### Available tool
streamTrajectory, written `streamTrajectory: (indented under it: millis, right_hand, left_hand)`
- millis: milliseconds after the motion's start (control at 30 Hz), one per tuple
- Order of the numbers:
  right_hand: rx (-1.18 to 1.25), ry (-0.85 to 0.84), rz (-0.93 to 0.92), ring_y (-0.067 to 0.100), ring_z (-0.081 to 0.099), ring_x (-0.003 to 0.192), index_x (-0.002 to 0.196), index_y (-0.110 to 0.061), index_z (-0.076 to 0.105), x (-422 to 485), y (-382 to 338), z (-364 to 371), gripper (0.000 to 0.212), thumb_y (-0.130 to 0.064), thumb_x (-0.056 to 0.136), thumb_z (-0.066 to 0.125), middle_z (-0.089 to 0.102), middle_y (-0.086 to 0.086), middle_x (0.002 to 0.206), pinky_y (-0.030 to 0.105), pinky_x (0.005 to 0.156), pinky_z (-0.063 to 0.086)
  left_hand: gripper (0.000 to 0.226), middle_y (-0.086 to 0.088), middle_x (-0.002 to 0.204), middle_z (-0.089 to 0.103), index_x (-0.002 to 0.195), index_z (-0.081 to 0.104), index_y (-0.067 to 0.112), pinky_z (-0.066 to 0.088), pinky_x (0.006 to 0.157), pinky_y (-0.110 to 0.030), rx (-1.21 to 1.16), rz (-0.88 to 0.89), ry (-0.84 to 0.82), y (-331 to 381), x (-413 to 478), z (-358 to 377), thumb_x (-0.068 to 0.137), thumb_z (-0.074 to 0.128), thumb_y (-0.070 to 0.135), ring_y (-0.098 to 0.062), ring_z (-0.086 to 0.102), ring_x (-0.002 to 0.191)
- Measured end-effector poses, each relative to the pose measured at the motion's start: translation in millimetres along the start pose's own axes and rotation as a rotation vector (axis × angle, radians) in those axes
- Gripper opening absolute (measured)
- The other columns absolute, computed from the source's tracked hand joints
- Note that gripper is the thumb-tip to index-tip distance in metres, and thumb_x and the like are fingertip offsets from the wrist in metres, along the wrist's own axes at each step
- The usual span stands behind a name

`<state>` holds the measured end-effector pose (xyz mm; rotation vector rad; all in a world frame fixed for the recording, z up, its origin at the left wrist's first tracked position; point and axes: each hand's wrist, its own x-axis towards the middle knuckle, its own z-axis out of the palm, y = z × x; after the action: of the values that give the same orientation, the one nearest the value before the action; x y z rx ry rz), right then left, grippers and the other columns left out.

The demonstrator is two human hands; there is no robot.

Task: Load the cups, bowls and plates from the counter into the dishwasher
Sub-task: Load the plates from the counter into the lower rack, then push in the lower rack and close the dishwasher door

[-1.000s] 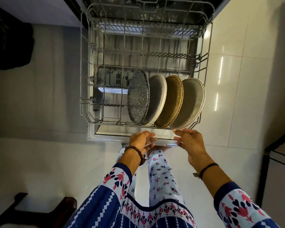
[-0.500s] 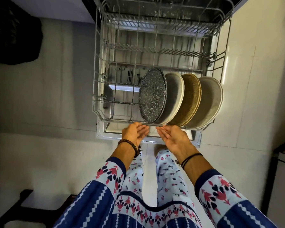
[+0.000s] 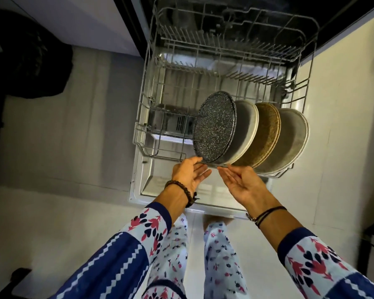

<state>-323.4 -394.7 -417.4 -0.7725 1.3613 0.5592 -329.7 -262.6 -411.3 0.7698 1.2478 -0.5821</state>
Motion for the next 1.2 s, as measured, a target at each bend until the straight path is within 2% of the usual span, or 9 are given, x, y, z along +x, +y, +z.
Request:
streamTrajectory:
  millis: [133, 300, 533, 633, 833, 933, 1067, 1133, 1200]
  right_hand:
    - [-0.002, -0.054, -0.051, 0.033, 0.056, 0.129, 0.124, 0.01, 0.055, 6.2, -28.7, 24.1, 0.027, 0.007, 0.099, 0.046, 0.058, 0.026, 0.134, 0.036, 0.107, 0.046]
    - [0.013, -0.145, -0.149, 0.035, 0.057, 0.126, 0.133, 0.015, 0.05, 19.8, -70.2, 48.7, 0.037, 0.006, 0.098, 0.051, 0.058, 0.028, 0.132, 0.035, 0.102, 0.048]
    - [-0.024, -0.267, -0.258, 0.025, 0.064, 0.095, 0.1, 0.003, 0.061, 35.9, -125.3, 90.1, 0.006, 0.001, 0.095, 0.059, 0.063, 0.018, 0.098, 0.027, 0.087, 0.059]
    - [-0.034, -0.306, -0.28, 0.019, 0.064, 0.082, 0.086, 0.0, 0.061, 45.6, -148.0, 109.3, 0.007, 0.0, 0.093, 0.062, 0.061, 0.014, 0.086, 0.02, 0.073, 0.059]
    - [-0.085, -0.334, -0.37, 0.016, 0.065, 0.079, 0.102, 0.002, 0.063, 52.0, -192.6, 148.4, 0.01, 0.002, 0.093, 0.06, 0.064, 0.013, 0.088, 0.021, 0.081, 0.057]
    - [-0.179, -0.365, -0.371, 0.017, 0.062, 0.082, 0.084, 0.0, 0.061, 48.3, -210.8, 165.3, 0.013, 0.005, 0.094, 0.055, 0.062, 0.013, 0.087, 0.021, 0.074, 0.058]
    - [-0.274, -0.422, -0.361, 0.021, 0.063, 0.088, 0.081, -0.005, 0.056, 46.9, -230.3, 186.3, 0.025, 0.012, 0.095, 0.043, 0.064, 0.014, 0.092, 0.029, 0.074, 0.058]
    - [-0.246, -0.452, -0.334, 0.024, 0.066, 0.088, 0.082, -0.006, 0.052, 51.0, -242.7, 196.3, 0.029, 0.015, 0.095, 0.037, 0.064, 0.017, 0.095, 0.029, 0.067, 0.06]
    - [-0.26, -0.453, -0.351, 0.025, 0.067, 0.09, 0.084, -0.008, 0.05, 56.0, -253.8, 201.9, 0.03, 0.015, 0.096, 0.035, 0.063, 0.015, 0.095, 0.028, 0.066, 0.061]
  left_hand:
    - [0.024, -0.022, 0.116, 0.066, 0.114, 0.061, -0.004, 0.059, 0.074, -0.031, 0.0, 0.101, -0.038, 24.6, 15.9, 19.9, 0.092, 0.056, 0.006, -0.028, 0.065, 0.1]
    - [0.009, -0.019, 0.105, 0.065, 0.095, 0.061, 0.0, 0.059, 0.066, -0.027, -0.082, 0.181, -0.1, 52.1, 31.3, 53.1, 0.094, 0.052, 0.001, -0.023, 0.064, 0.086]
    - [0.011, -0.012, 0.088, 0.065, 0.086, 0.063, 0.003, 0.058, 0.068, -0.025, -0.085, 0.254, -0.174, 99.1, 46.8, 100.0, 0.092, 0.054, 0.002, -0.018, 0.063, 0.078]
    - [0.011, -0.011, 0.087, 0.064, 0.083, 0.062, 0.006, 0.059, 0.069, -0.027, -0.022, 0.289, -0.194, 121.1, 55.6, 116.3, 0.091, 0.056, 0.003, -0.018, 0.062, 0.084]
    - [0.015, -0.01, 0.085, 0.057, 0.077, 0.063, 0.013, 0.045, 0.067, -0.025, 0.192, 0.42, -0.146, 165.6, 75.9, 153.4, 0.086, 0.058, 0.003, -0.02, 0.053, 0.081]
    - [0.018, -0.015, 0.103, 0.063, 0.089, 0.064, 0.013, 0.051, 0.084, -0.032, 0.288, 0.472, -0.178, 184.9, 79.8, 168.6, 0.084, 0.056, -0.003, -0.026, 0.058, 0.098]
    - [0.068, 0.006, 0.143, 0.048, 0.138, 0.048, 0.021, 0.047, 0.099, -0.036, 0.459, 0.536, -0.257, 205.2, 86.5, 180.5, 0.081, 0.048, -0.016, -0.016, 0.046, 0.125]
    - [0.075, 0.008, 0.144, 0.046, 0.142, 0.043, 0.022, 0.044, 0.104, -0.039, 0.513, 0.54, -0.259, 213.5, 90.8, 182.4, 0.08, 0.046, -0.019, -0.016, 0.045, 0.128]
    - [0.072, 0.005, 0.132, 0.052, 0.14, 0.045, 0.023, 0.046, 0.101, -0.036, 0.554, 0.547, -0.249, 218.9, 93.8, 184.2, 0.081, 0.046, -0.019, -0.019, 0.05, 0.118]
